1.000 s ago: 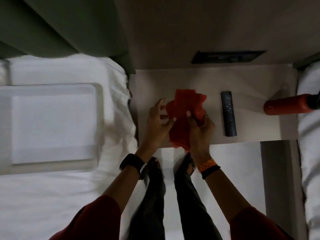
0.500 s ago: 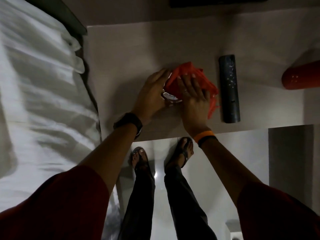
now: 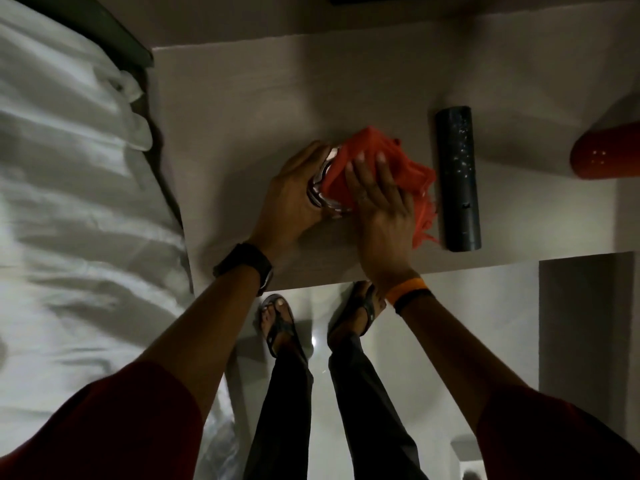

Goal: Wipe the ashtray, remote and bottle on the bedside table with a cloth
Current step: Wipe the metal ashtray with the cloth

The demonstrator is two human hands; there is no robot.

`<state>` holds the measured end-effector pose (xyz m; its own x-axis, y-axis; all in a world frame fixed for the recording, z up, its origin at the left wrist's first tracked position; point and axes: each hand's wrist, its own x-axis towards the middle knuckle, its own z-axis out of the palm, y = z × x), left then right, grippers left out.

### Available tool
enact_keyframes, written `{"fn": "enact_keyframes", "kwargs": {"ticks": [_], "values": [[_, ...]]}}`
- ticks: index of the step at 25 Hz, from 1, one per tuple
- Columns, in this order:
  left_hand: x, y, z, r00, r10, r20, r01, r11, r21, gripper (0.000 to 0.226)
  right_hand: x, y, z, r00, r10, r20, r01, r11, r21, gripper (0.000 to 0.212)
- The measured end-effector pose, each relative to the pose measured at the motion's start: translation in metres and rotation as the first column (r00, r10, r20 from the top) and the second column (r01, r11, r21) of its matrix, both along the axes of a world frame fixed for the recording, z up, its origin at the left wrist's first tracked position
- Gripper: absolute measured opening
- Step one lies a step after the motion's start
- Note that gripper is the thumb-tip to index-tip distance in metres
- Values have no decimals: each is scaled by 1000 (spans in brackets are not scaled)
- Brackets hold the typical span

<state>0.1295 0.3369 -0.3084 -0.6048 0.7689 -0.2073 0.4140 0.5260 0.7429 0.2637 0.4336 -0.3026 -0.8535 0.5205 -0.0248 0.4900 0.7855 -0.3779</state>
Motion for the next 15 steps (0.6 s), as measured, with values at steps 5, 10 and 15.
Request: {"fn": "enact_keyframes", "kwargs": {"ticks": [5,10,15], "values": [[23,-4,3,976,220,9,-219,975,-47,86,49,-24,15,914,-387,-123,258,786,-561,40],[43,-8,11,962,226,-153,-267,898,-349,125,42,-14,24,623,-773,-122,440,475,-762,41],[12,-12,16,968,-166,-190,116,962,-248,103,8,-12,17,922,-360,-140,266,855,-445,49]]}}
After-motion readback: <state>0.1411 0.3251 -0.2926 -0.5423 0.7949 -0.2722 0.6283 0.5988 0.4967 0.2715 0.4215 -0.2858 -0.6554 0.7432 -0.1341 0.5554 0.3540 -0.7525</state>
